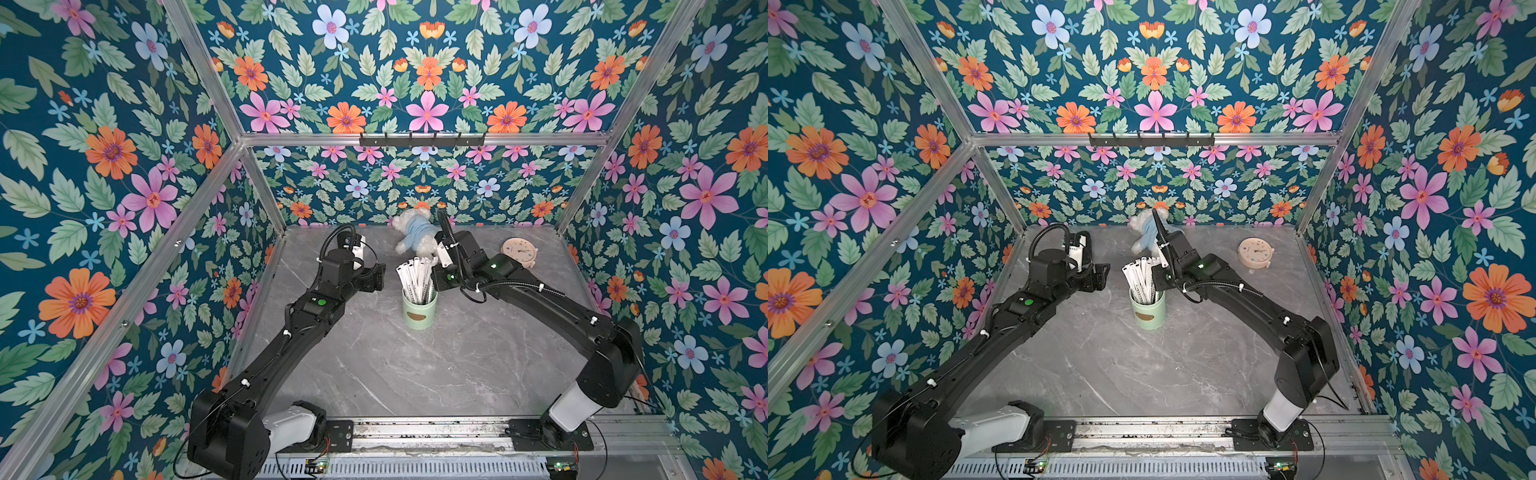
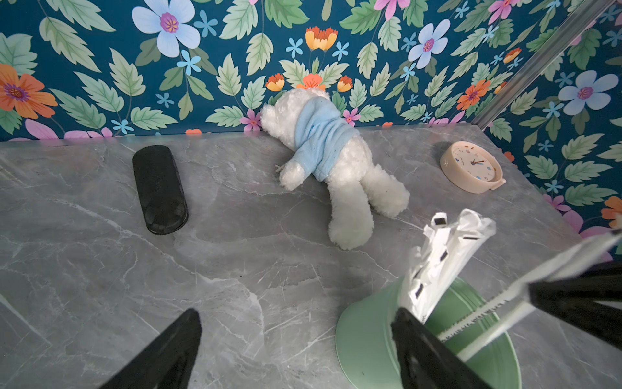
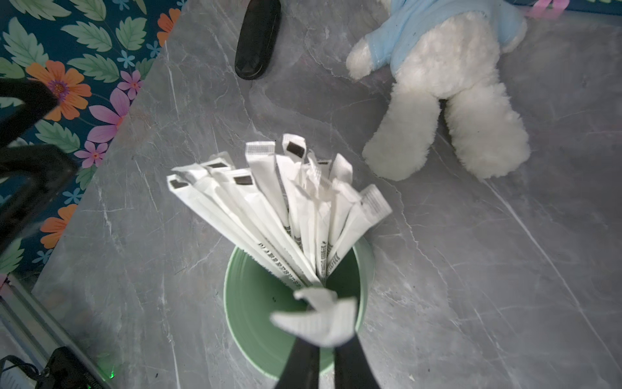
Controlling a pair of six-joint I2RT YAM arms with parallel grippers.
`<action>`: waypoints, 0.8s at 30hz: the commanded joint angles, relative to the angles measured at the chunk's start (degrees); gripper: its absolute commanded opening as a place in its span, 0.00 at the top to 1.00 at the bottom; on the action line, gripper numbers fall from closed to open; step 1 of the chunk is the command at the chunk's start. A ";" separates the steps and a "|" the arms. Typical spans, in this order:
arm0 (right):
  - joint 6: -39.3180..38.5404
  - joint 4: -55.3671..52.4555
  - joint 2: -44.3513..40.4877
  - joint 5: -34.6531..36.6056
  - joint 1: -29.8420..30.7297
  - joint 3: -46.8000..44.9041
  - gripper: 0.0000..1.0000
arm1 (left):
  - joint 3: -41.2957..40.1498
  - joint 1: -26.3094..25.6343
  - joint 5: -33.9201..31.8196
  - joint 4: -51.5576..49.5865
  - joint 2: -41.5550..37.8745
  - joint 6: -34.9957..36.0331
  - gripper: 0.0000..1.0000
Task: Take the straws out of the storage container
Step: Pick up the straw from the container.
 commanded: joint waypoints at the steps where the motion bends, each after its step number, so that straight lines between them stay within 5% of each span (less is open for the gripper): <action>1: -0.79 -0.87 -0.74 1.15 0.24 0.16 0.88 | 0.26 -0.01 -0.40 0.66 -0.17 0.85 0.09; 11: -1.79 -0.71 -0.05 0.58 0.22 0.76 0.81 | 0.21 -0.05 -0.22 0.70 -0.08 0.94 0.09; 24: -2.64 -1.71 0.93 0.35 0.24 2.70 0.92 | 0.16 -0.01 -0.59 0.70 0.07 1.21 0.09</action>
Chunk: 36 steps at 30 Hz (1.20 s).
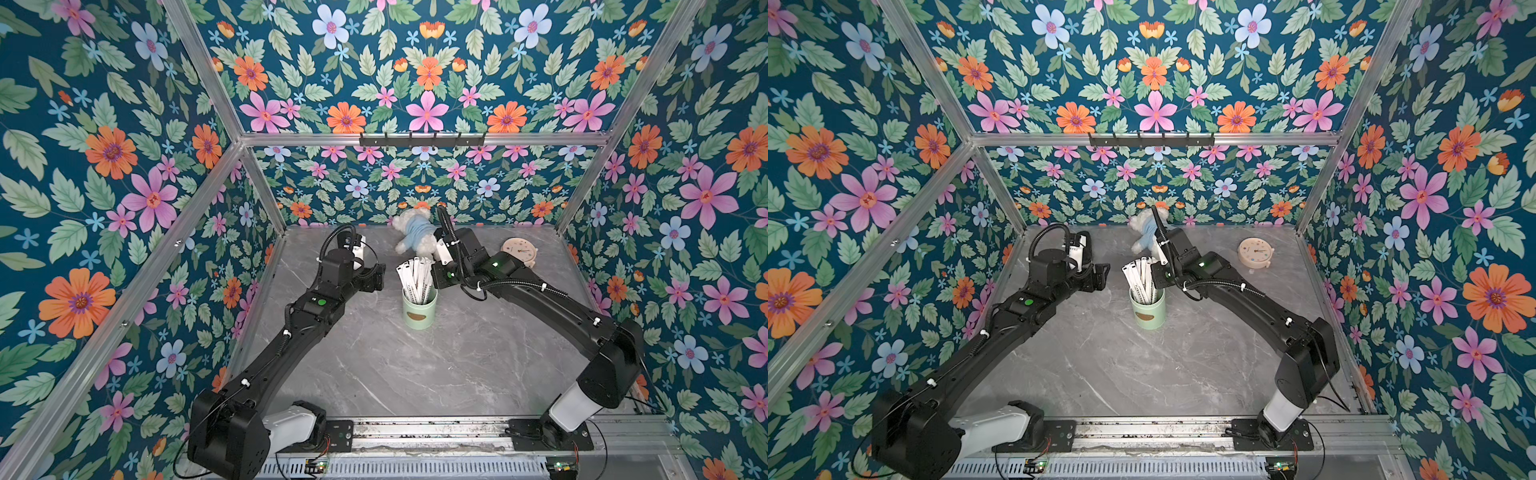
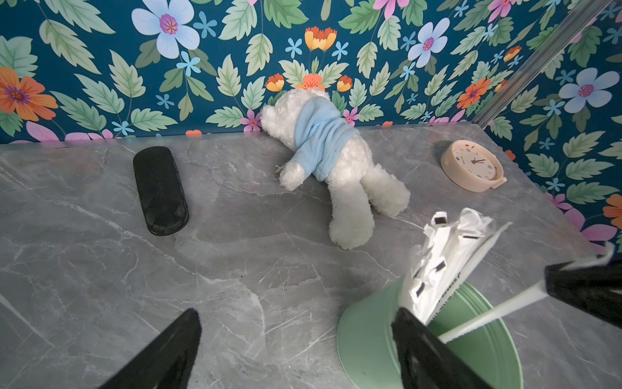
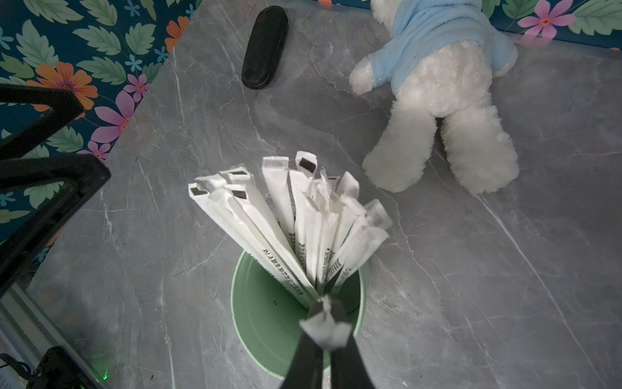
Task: Take the straws out of the storage container
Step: Pick up the straw from the container.
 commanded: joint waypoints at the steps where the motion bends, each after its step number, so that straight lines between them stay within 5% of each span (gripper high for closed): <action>1: -0.67 -1.52 0.10 -0.17 0.02 1.26 0.93 | 0.10 0.01 -0.67 0.70 0.09 0.66 0.09; 20: -5.16 -19.25 -3.72 1.03 0.32 14.54 0.93 | -0.06 0.01 -1.38 0.79 -0.08 1.10 0.09; 36: -4.76 -15.95 -8.72 6.60 0.41 15.87 0.94 | -0.19 0.01 -1.29 0.88 -0.02 1.18 0.09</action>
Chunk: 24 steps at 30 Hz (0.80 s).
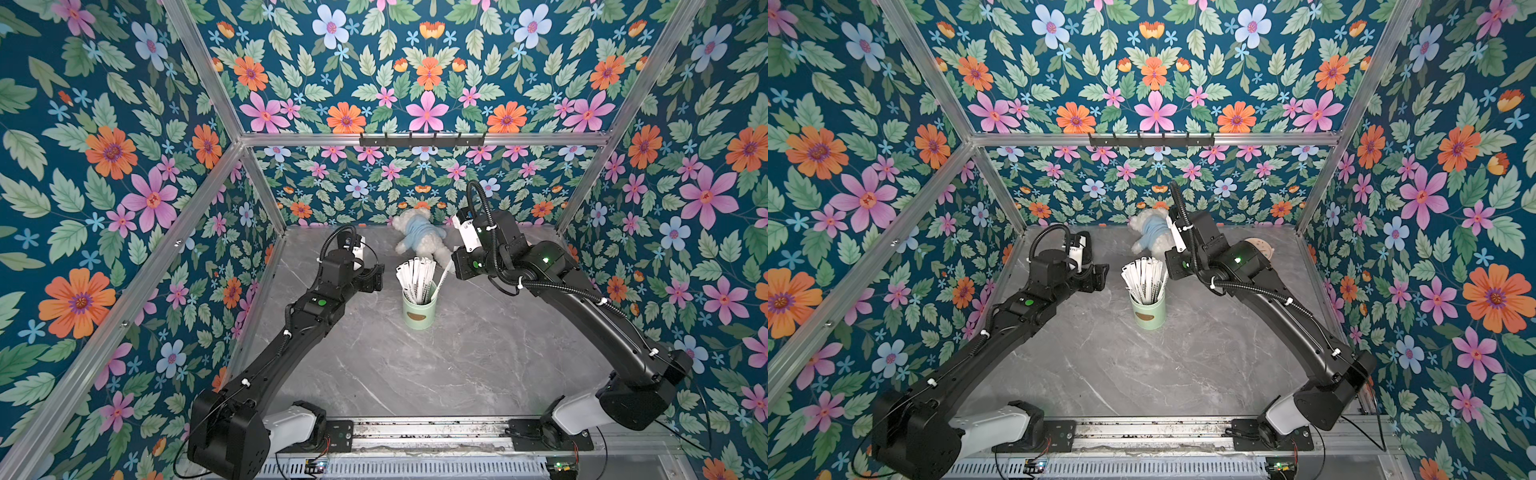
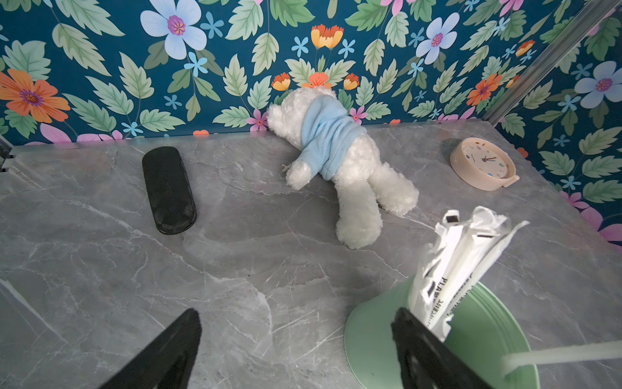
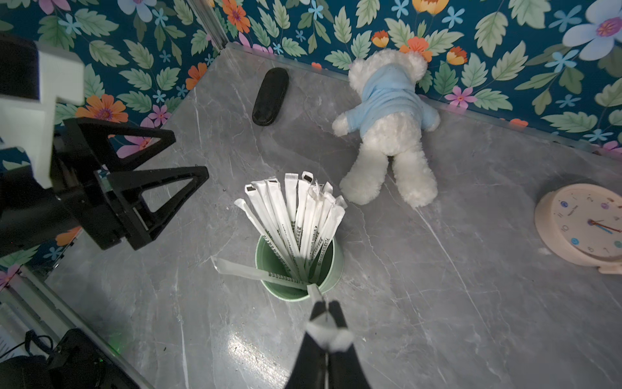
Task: Take the straws out of the storage container
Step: Pick up the straw from the container, then place the straw at the center of the board.
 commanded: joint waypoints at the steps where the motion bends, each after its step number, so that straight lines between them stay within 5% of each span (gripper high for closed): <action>1: -1.18 -0.91 -0.28 1.46 0.11 2.80 0.94 | 0.12 0.01 -0.09 0.88 0.03 0.55 0.09; 17: -2.20 -28.24 -0.88 0.33 -0.12 24.54 0.97 | -0.17 0.01 -0.62 0.97 -0.76 0.64 0.09; 24: 0.62 -36.70 -1.29 -3.26 -5.78 17.90 0.98 | -0.18 0.01 -0.68 1.01 -1.32 0.64 0.09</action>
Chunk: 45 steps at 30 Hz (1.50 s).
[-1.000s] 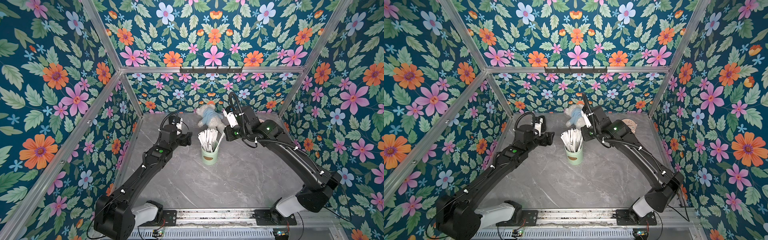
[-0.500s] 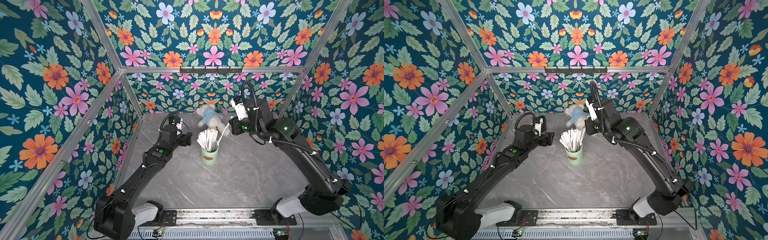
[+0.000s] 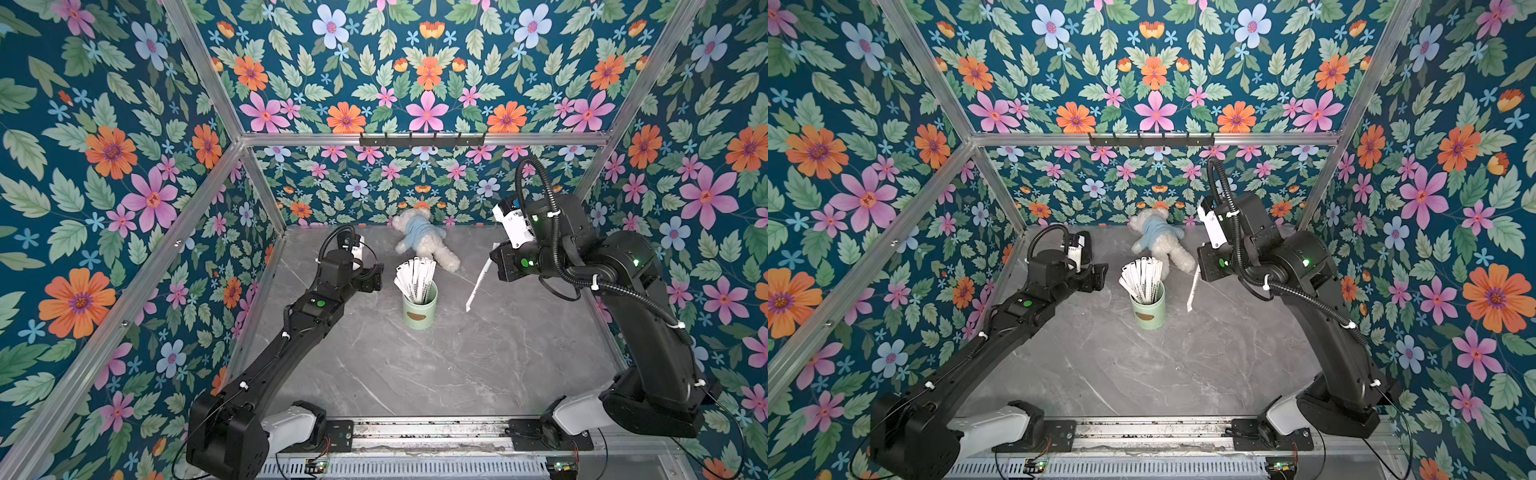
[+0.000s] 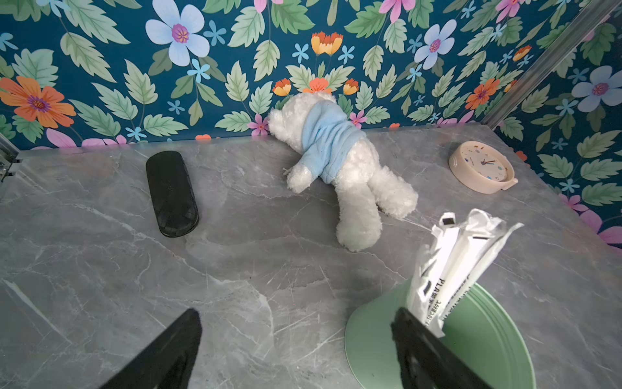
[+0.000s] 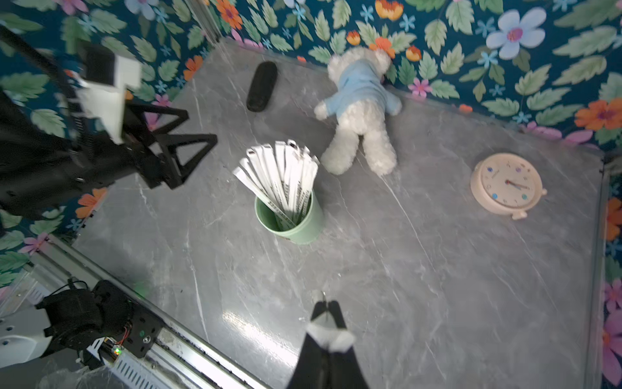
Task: Take the straws out of the storage container
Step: Place the straw at the center of the board.
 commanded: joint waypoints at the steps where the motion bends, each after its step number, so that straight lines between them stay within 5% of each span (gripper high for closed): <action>1: 1.65 -7.08 0.13 -3.89 -2.97 -5.13 0.98 | -0.16 0.01 -0.48 1.03 -0.41 0.54 0.09; 8: 1.27 -8.74 6.89 -10.25 -7.77 -13.45 0.99 | -0.29 0.01 -1.21 0.94 -0.27 1.07 0.09; 18: -2.37 -9.76 23.69 -18.93 -12.45 -12.14 0.98 | -0.33 0.02 -1.06 0.88 0.37 1.17 0.09; 30: -2.66 -13.41 42.49 -16.28 -14.88 2.25 0.97 | -0.21 -0.07 -0.99 0.86 0.46 1.52 0.09; 45: -0.42 -7.04 49.07 -13.59 -14.88 2.79 0.88 | -0.38 -0.26 -1.59 0.68 0.70 1.97 0.09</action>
